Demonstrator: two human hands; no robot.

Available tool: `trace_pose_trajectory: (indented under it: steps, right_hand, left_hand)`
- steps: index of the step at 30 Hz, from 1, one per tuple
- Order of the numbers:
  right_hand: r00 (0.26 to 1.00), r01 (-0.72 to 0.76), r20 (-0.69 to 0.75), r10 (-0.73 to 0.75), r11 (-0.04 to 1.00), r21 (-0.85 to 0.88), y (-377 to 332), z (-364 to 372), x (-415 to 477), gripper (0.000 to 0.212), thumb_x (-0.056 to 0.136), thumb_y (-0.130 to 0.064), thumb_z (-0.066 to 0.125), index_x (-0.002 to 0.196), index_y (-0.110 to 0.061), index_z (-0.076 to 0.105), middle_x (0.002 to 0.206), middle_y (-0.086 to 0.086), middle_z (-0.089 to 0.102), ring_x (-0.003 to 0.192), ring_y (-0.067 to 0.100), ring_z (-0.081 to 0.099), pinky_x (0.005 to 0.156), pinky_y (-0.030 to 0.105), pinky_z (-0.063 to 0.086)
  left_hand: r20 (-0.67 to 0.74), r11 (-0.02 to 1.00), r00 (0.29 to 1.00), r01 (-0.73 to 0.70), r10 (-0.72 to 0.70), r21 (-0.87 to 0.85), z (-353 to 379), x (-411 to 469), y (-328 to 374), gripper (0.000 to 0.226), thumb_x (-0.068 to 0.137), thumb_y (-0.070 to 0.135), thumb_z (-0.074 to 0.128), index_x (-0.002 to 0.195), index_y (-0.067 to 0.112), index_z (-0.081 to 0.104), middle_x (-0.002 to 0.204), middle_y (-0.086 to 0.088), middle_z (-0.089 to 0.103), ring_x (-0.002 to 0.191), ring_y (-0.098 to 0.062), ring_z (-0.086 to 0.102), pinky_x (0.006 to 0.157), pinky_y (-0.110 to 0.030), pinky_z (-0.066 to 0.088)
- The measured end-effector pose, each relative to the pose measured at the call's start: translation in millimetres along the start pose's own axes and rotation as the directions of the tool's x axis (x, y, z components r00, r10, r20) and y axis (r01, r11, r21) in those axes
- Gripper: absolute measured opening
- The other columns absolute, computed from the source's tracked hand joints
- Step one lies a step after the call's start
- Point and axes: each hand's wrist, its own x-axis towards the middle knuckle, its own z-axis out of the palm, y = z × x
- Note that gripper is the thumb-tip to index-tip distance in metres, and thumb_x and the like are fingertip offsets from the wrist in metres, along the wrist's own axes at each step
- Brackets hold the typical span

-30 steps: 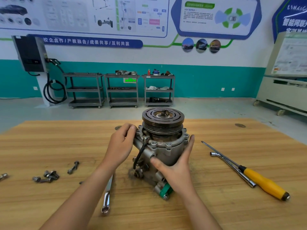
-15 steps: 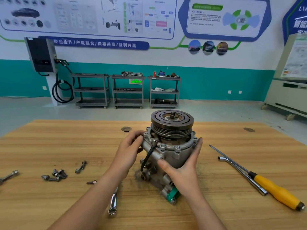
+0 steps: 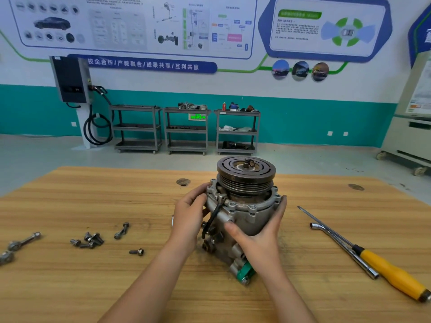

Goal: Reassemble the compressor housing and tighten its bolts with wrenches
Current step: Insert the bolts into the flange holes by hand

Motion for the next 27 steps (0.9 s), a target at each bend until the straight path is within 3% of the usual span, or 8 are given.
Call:
trace_pose_trajectory:
  steps: [5,8,13,18,22,25,27]
  right_hand:
    - [1.0,0.011,-0.011,-0.011,1.0,0.003,-1,1,0,0.123,0.035,-0.063,0.074,0.117,-0.064,-0.018,0.157,-0.009,0.003,0.143,0.008,0.009,0.117,0.034,0.014]
    - [1.0,0.005,-0.013,-0.004,1.0,0.009,0,1,0,0.124,0.034,-0.064,0.075,0.118,-0.064,-0.018,0.156,-0.01,0.003,0.143,0.009,0.008,0.117,0.036,0.014]
    - [1.0,-0.002,-0.017,0.002,1.0,0.015,0,2,0,0.125,0.034,-0.065,0.074,0.119,-0.062,-0.017,0.156,-0.01,0.003,0.143,0.009,0.009,0.116,0.034,0.014]
    - [1.0,-0.006,-0.01,0.006,1.0,0.012,-2,1,-1,0.122,0.035,-0.065,0.074,0.116,-0.065,-0.018,0.156,-0.01,0.002,0.143,0.009,0.007,0.117,0.036,0.014]
    - [1.0,-0.008,-0.011,0.008,1.0,0.013,-3,1,-2,0.124,0.036,-0.062,0.074,0.119,-0.062,-0.017,0.156,-0.011,0.003,0.143,0.009,0.008,0.117,0.036,0.014]
    - [1.0,-0.006,-0.014,0.006,1.0,0.017,-3,1,-3,0.123,0.038,-0.059,0.076,0.119,-0.062,-0.017,0.156,-0.01,0.002,0.143,0.01,0.008,0.118,0.038,0.014]
    - [1.0,-0.006,-0.016,0.007,1.0,0.018,-3,1,-3,0.122,0.037,-0.059,0.075,0.118,-0.063,-0.016,0.156,-0.01,0.003,0.143,0.01,0.008,0.118,0.04,0.015]
  left_hand:
    - [-0.14,0.992,0.989,0.032,-0.049,-0.12,15,-6,-5,0.039,0.091,0.002,0.044,0.081,0.028,0.072,0.094,0.001,0.073,0.093,-0.015,0.067,0.081,-0.031,0.053]
    - [-0.211,0.99,0.976,0.025,-0.054,-0.137,21,-7,-7,0.038,0.091,0.005,0.045,0.079,0.029,0.071,0.095,-0.001,0.072,0.092,-0.016,0.066,0.079,-0.032,0.053]
    - [-0.236,0.99,0.971,0.008,-0.042,-0.141,23,-6,-11,0.035,0.092,0.008,0.047,0.08,0.03,0.071,0.093,0.004,0.072,0.091,-0.012,0.066,0.079,-0.029,0.053]
    - [-0.221,0.997,0.975,-0.036,0.019,-0.072,18,-5,-11,0.036,0.092,0.007,0.047,0.079,0.03,0.071,0.099,0.002,0.07,0.099,-0.015,0.063,0.089,-0.035,0.051]
    - [-0.225,0.997,0.974,-0.029,0.012,-0.074,18,-2,-10,0.038,0.09,0.004,0.047,0.076,0.029,0.072,0.09,0.004,0.072,0.091,-0.012,0.065,0.08,-0.029,0.053]
    - [-0.275,0.993,0.962,-0.032,-0.001,-0.118,24,-2,-10,0.038,0.089,0.003,0.046,0.076,0.028,0.07,0.082,0.008,0.071,0.076,-0.001,0.065,0.062,-0.016,0.05]
    - [-0.304,0.992,0.952,-0.06,0.023,-0.112,27,-3,-12,0.041,0.088,0.002,0.045,0.07,0.028,0.07,0.077,0.011,0.07,0.075,-0.001,0.063,0.06,-0.015,0.048]
